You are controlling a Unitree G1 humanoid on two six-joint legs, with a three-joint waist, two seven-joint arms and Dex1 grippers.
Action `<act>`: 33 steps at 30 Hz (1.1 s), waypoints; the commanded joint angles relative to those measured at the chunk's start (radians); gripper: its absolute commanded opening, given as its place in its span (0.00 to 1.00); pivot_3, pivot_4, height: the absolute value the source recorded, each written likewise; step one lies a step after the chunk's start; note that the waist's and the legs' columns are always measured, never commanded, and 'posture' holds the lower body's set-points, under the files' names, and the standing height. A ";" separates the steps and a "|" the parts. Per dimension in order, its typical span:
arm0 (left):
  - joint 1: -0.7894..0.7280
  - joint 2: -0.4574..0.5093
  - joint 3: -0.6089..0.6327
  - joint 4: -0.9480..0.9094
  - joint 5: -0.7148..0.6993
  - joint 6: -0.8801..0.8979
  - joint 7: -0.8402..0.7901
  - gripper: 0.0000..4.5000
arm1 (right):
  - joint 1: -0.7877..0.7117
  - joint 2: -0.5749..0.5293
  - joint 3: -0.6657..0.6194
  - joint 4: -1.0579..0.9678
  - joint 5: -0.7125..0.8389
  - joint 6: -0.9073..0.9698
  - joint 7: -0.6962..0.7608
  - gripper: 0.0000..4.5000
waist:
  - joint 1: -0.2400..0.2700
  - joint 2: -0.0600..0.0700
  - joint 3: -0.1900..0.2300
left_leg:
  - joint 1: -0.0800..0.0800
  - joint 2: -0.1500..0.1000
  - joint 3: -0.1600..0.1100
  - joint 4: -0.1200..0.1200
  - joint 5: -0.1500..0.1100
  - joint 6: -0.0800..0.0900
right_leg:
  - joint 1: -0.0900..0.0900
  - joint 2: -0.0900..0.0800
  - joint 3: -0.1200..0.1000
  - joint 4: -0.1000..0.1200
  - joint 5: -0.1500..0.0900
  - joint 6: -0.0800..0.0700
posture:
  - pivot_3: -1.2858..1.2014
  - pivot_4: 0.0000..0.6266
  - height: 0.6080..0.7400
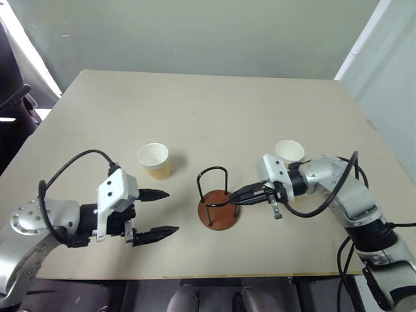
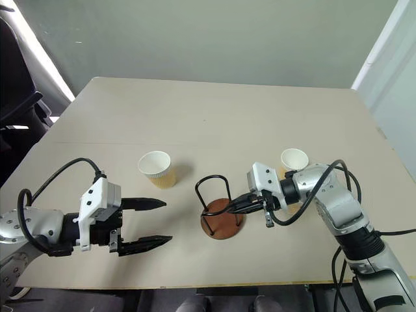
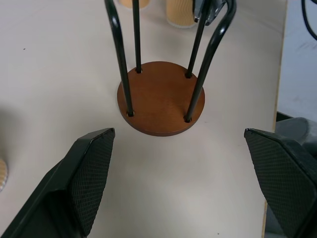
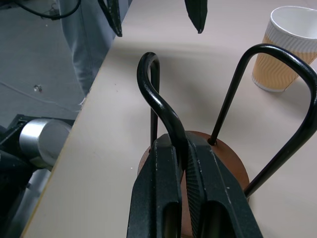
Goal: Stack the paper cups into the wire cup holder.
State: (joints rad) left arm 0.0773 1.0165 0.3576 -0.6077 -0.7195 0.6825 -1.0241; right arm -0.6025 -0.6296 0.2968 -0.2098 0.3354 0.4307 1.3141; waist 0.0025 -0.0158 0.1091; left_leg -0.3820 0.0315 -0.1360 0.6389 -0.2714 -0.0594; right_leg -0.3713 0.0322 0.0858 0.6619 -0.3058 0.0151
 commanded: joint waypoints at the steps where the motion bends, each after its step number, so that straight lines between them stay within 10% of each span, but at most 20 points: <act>1: -0.001 0.002 0.020 0.001 0.007 -0.020 -0.003 1.00 | -0.003 -0.017 0.009 0.001 -0.027 -0.041 0.008 0.13 | 0.000 0.000 0.000 | 0.000 0.000 0.000 0.000 0.000 0.000 | 0.000 0.000 0.000 0.000 0.000 0.000 | 0.52 0.24 1.00; 13: -0.023 0.006 0.033 0.038 0.010 -0.053 -0.030 1.00 | -0.066 -0.122 -0.051 -0.034 -0.012 -0.058 0.066 1.00 | 0.000 0.000 0.000 | 0.000 0.000 0.000 0.000 0.000 0.000 | 0.000 0.000 0.000 0.000 0.000 0.000 | 0.52 0.24 1.00; 19: -0.061 -0.004 0.104 0.085 -0.043 -0.074 -0.070 1.00 | -0.244 -0.268 -0.241 -0.080 0.035 0.018 0.025 1.00 | 0.001 0.000 0.000 | -0.001 0.000 0.000 -0.001 0.000 0.000 | 0.000 0.000 0.000 0.000 0.000 0.000 | 0.52 0.24 1.00; 25: -0.112 -0.034 0.010 0.062 -0.072 -0.072 -0.079 1.00 | -0.042 -0.468 -0.253 -0.064 -0.078 -0.037 0.037 1.00 | 0.022 -0.002 -0.001 | 0.000 0.000 -0.003 -0.002 -0.001 0.001 | 0.006 -0.001 -0.001 -0.004 0.000 0.000 | 0.52 0.24 1.00; 33: -0.164 -0.027 -0.068 0.076 -0.046 -0.077 -0.094 1.00 | 0.071 -0.450 -0.180 0.003 -0.209 -0.117 -0.037 1.00 | 0.007 -0.001 0.000 | 0.003 0.000 0.000 0.000 -0.002 0.001 | 0.005 -0.001 0.001 -0.001 0.000 0.001 | 0.52 0.24 1.00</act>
State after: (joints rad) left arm -0.0805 0.9773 0.2739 -0.5184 -0.7643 0.6234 -1.1095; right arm -0.5264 -1.0758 0.1320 -0.1917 0.1323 0.3300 1.2888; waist 0.0098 -0.0173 0.1091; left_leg -0.3789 0.0313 -0.1355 0.6385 -0.2731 -0.0583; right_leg -0.3665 0.0318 0.0871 0.6610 -0.3056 0.0165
